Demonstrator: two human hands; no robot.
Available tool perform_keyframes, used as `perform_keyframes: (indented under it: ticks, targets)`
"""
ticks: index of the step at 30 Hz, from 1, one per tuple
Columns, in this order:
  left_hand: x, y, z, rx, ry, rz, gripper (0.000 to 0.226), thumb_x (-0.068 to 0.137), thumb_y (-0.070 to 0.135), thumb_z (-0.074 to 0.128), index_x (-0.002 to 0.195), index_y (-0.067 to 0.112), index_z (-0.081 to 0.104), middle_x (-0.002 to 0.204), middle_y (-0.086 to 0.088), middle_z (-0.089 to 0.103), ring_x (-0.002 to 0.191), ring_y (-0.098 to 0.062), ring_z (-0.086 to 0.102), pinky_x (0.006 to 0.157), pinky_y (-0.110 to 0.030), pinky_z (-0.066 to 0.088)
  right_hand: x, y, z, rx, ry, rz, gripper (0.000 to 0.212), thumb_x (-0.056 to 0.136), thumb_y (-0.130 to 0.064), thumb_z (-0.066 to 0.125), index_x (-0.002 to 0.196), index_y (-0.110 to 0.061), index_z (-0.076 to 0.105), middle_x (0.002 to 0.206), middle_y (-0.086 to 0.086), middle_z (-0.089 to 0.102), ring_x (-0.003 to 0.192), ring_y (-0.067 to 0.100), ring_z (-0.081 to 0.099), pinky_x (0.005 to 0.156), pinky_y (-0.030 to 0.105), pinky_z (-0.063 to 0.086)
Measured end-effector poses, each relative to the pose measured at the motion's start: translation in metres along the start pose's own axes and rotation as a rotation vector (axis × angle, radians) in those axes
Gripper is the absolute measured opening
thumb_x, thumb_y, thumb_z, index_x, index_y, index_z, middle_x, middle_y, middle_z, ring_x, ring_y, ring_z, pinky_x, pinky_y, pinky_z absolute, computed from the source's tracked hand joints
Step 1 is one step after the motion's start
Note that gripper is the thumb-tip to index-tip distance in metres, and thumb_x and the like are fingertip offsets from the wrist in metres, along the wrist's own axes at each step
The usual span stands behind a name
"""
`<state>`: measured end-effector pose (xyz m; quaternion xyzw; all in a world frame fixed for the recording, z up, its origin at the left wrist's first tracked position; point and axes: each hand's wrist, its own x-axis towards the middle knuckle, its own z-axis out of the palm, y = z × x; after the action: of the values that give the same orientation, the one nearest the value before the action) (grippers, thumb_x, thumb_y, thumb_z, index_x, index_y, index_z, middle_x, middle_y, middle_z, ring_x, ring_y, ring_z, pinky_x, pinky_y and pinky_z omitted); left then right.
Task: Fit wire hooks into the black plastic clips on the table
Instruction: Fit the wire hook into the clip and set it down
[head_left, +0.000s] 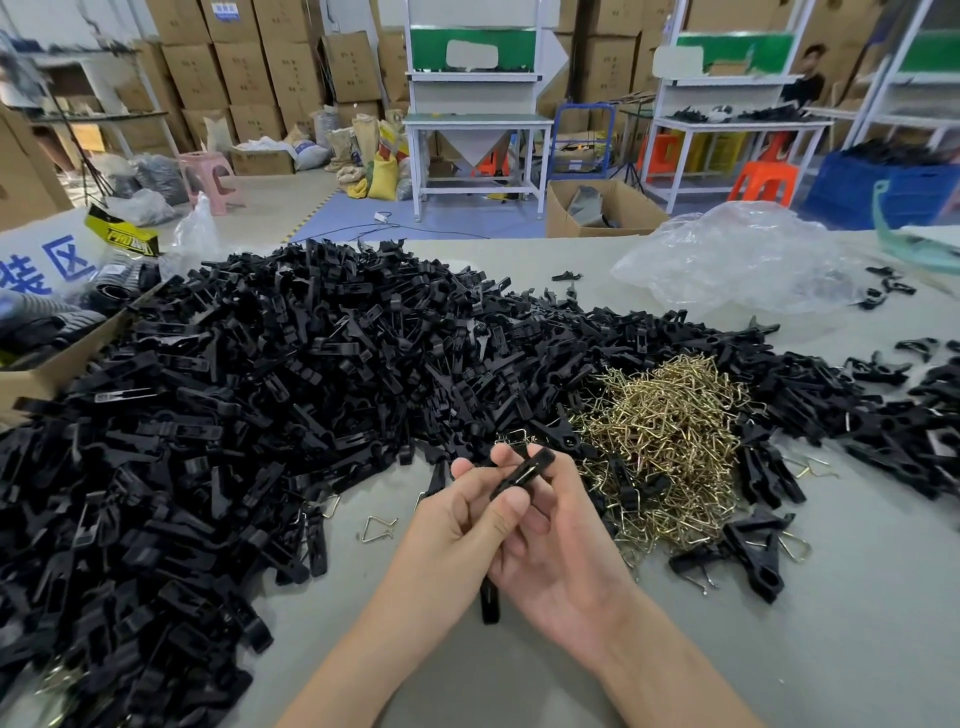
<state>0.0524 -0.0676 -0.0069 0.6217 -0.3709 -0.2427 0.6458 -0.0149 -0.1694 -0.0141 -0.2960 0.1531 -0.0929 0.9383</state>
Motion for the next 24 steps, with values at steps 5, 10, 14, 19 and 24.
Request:
perform_keyframes:
  ticks: [5,10,14,19,24]
  targets:
    - [-0.004,0.0,-0.001,-0.109,0.104,-0.011,0.033,0.09,0.033,0.056,0.11,0.011,0.069,0.077,-0.005,0.068,0.065,-0.01,0.061,0.056,-0.019,0.049,-0.002,-0.003,0.003,-0.211,0.039,-0.072,0.049,0.089,-0.065,0.053,0.118,-0.031,0.073,0.132,0.005,0.067,0.127,0.025,0.056,0.12,0.047,0.026]
    - [-0.014,0.006,0.012,-0.053,0.153,0.01,0.025,0.089,0.037,0.058,0.105,0.023,0.07,0.073,-0.006,0.067,0.063,-0.014,0.06,0.055,-0.02,0.047,-0.014,0.004,0.01,-0.425,0.015,-0.24,0.039,0.077,-0.053,0.075,0.112,-0.037,0.073,0.122,0.003,0.072,0.105,0.021,0.062,0.087,0.033,0.05]
    - [-0.019,0.007,0.04,-0.047,0.134,0.051,0.025,0.086,0.037,0.062,0.108,0.043,0.069,0.094,-0.002,0.075,0.08,-0.011,0.069,0.066,-0.019,0.052,-0.034,-0.007,0.002,-0.513,0.145,-0.379,0.026,0.085,-0.042,0.066,0.108,-0.035,0.074,0.115,0.0,0.075,0.106,0.018,0.071,0.092,0.039,0.057]
    - [-0.016,0.002,0.083,0.061,0.075,0.073,0.034,0.098,0.015,0.059,0.125,0.035,0.057,0.083,-0.005,0.072,0.069,-0.016,0.064,0.056,-0.026,0.051,-0.085,-0.064,-0.03,-0.495,0.396,-0.548,0.041,0.075,-0.06,0.073,0.1,-0.027,0.074,0.1,0.001,0.076,0.083,0.014,0.073,0.075,0.034,0.061]
    - [-0.017,0.008,0.121,0.08,-0.008,0.037,0.028,0.102,0.012,0.052,0.122,0.031,0.056,0.085,-0.005,0.073,0.073,-0.019,0.065,0.06,-0.028,0.051,-0.14,-0.196,-0.068,-0.39,0.534,-0.702,0.063,0.091,-0.044,0.063,0.138,-0.005,0.047,0.129,0.02,0.064,0.104,0.024,0.067,0.089,0.036,0.056]
